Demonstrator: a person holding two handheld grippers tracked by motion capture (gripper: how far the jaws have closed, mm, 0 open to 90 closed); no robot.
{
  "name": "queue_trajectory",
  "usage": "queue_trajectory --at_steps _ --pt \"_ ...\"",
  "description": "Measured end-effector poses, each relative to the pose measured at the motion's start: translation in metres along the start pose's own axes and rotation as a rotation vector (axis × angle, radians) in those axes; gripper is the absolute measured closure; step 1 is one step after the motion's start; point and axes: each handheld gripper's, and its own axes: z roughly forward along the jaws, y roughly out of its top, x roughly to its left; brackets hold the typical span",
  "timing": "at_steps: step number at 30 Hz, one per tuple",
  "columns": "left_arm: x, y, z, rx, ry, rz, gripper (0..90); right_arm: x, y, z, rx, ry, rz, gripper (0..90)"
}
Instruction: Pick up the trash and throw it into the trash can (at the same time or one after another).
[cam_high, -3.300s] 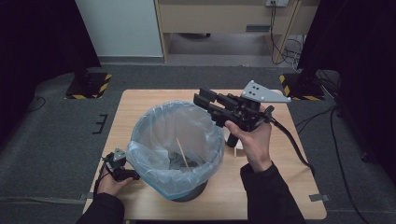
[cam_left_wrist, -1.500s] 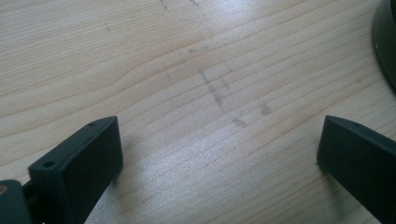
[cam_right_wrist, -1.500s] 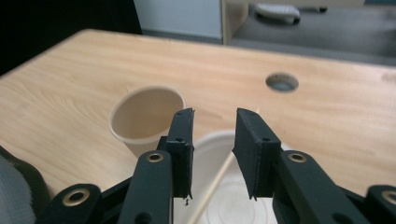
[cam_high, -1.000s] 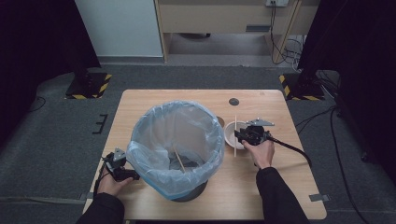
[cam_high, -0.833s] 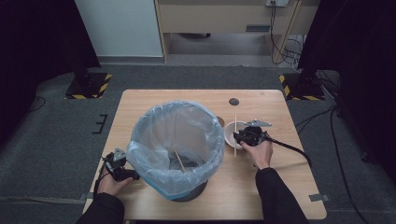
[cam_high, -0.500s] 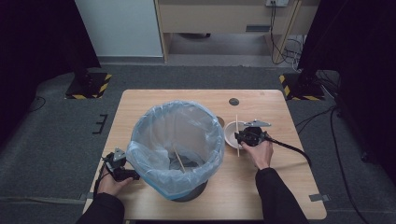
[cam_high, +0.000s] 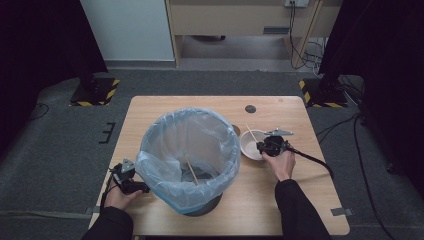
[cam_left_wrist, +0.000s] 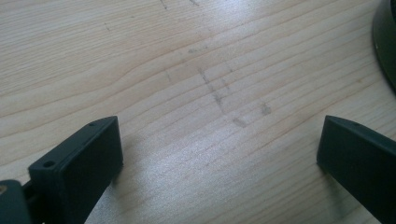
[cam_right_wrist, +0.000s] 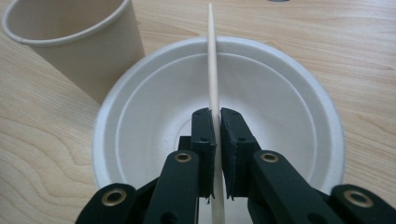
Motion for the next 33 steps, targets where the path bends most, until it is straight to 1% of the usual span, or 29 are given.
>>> queue_trajectory --at_steps 2,9,10,11,13,14,15,16,17,18,19,20,21,22,23,25,26,27,28,29,30,32,33 --pt "0.0 0.0 0.0 0.0 0.0 0.0 0.0 -0.001 0.0 -0.001 0.001 -0.001 0.009 85.4" --pt "0.0 0.0 0.0 -0.001 0.0 0.0 0.0 -0.004 0.002 -0.004 -0.002 -0.002 0.014 85.8" --pt "0.0 0.0 0.0 0.0 0.0 0.0 0.0 -0.004 0.002 -0.005 -0.007 0.002 0.022 85.8" --pt "0.0 0.0 0.0 0.0 0.0 0.0 0.0 -0.006 0.005 -0.009 -0.024 0.01 0.034 85.8" --pt "0.0 0.0 0.0 0.0 0.0 0.0 0.0 -0.007 0.006 -0.01 -0.034 0.014 0.038 85.7" --pt "0.0 0.0 0.0 0.0 0.0 0.0 0.0 -0.009 0.01 -0.017 -0.066 0.028 0.064 85.8" --pt "0.0 0.0 0.0 0.0 0.0 0.0 0.0 -0.009 0.01 -0.017 -0.066 0.028 0.064 85.8" --pt "0.0 0.0 0.0 0.0 0.0 0.0 0.0 -0.012 0.014 -0.023 -0.093 0.035 0.07 85.8" --pt "0.0 0.0 0.0 0.0 0.0 0.0 0.0 -0.012 0.014 -0.023 -0.093 0.035 0.07 85.8" --pt "0.0 0.0 0.0 0.0 0.0 -0.001 0.0 -0.014 0.018 -0.03 -0.12 0.05 0.086 85.8" --pt "0.0 0.0 0.0 0.0 0.0 0.0 0.0 -0.014 0.018 -0.03 -0.12 0.05 0.086 85.8" --pt "0.0 0.0 0.0 0.0 0.0 0.0 0.0 -0.015 0.022 -0.036 -0.153 0.067 0.086 85.8" --pt "0.0 0.0 0.0 0.0 0.0 0.0 0.0 -0.015 0.022 -0.036 -0.153 0.067 0.086 85.8" --pt "0.0 0.0 0.0 0.0 0.0 0.0 0.0 -0.015 0.026 -0.042 -0.179 0.08 0.093 85.8" --pt "0.0 0.0 0.0 0.0 0.0 0.0 0.0 -0.015 0.026 -0.042 -0.179 0.08 0.093 85.8" --pt "0.0 0.0 0.0 0.0 0.0 0.0 0.0 -0.016 0.029 -0.048 -0.206 0.093 0.102 85.8" --pt "0.0 0.0 0.0 0.0 0.0 0.0 0.0 -0.017 0.034 -0.055 -0.237 0.106 0.109 85.8" --pt "0.0 0.0 0.0 0.0 0.0 0.0 0.0 -0.017 0.034 -0.055 -0.237 0.106 0.109 85.8" --pt "0.0 0.0 0.0 0.0 0.0 0.0 0.0 -0.018 0.037 -0.06 -0.262 0.116 0.115 85.8" --pt "0.0 0.0 0.0 0.0 0.0 0.0 0.0 -0.018 0.037 -0.06 -0.262 0.116 0.115 85.8" --pt "0.0 0.0 0.0 0.0 0.0 0.0 0.0 -0.018 0.041 -0.068 -0.294 0.134 0.122 85.8" --pt "0.0 0.0 0.0 0.0 0.0 0.0 0.0 -0.018 0.044 -0.073 -0.315 0.147 0.121 85.8" --pt "0.0 0.0 0.0 0.0 0.0 0.0 0.0 -0.018 0.044 -0.073 -0.315 0.147 0.121 85.8"
